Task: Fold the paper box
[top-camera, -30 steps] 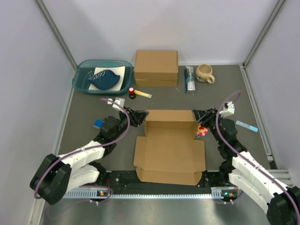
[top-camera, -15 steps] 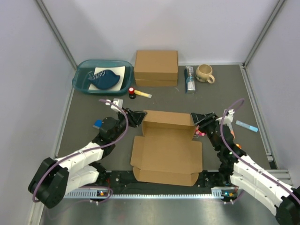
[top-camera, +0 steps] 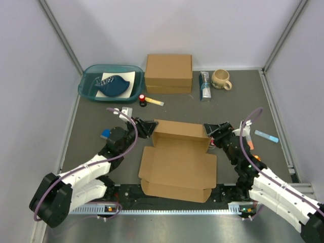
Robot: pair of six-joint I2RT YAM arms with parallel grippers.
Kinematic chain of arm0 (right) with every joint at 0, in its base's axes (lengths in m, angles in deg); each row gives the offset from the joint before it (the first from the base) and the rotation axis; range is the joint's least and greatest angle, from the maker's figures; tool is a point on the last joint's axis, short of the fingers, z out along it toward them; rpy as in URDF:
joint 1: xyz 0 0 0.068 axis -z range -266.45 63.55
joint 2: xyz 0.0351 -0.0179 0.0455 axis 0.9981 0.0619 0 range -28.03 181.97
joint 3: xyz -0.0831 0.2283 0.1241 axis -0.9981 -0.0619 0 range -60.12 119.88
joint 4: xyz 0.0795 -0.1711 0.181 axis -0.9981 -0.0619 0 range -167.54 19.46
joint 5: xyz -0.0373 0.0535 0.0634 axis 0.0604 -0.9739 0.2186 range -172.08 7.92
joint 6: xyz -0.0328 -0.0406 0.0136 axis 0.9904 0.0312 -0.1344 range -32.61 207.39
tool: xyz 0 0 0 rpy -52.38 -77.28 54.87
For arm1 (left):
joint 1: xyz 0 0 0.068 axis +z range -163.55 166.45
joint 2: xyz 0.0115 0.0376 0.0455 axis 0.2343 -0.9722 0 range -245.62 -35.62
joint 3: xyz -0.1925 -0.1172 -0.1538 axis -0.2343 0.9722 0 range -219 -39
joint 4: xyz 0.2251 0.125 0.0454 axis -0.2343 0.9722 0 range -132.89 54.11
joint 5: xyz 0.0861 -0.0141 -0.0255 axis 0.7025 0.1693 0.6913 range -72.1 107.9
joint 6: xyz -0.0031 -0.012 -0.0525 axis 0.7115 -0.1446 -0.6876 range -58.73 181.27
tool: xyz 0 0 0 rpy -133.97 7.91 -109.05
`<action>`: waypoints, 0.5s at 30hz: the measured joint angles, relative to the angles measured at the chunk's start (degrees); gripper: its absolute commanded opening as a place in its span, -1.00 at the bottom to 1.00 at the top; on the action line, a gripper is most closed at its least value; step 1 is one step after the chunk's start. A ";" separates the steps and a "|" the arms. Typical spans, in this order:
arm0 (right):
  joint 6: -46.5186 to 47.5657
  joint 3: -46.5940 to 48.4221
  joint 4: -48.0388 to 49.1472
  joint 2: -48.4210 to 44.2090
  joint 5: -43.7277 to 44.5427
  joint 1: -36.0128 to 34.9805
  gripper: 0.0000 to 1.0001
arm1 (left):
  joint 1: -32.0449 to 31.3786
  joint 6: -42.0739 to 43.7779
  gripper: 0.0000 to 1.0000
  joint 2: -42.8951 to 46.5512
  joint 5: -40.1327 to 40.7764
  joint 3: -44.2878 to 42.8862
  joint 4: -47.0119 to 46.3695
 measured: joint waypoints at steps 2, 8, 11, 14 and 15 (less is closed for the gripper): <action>-0.20 1.05 -2.29 0.15 0.04 -0.31 0.63 | -0.02 0.11 0.02 0.11 0.02 -0.42 1.03; 2.97 3.08 -6.23 -0.74 -0.42 -0.72 0.60 | -0.09 0.09 0.22 0.13 -0.15 -1.97 3.98; 5.60 3.21 -7.39 -2.34 -1.25 -0.76 0.51 | -0.13 0.04 0.30 0.46 -0.79 -2.25 5.25; 7.96 3.19 -7.80 -3.74 -2.75 -0.68 0.40 | -0.15 -0.17 0.31 0.57 -2.27 -2.34 5.84; 8.50 3.17 -7.80 -4.04 -3.19 -0.61 0.38 | -0.17 -0.20 0.31 0.57 -2.84 -2.43 6.01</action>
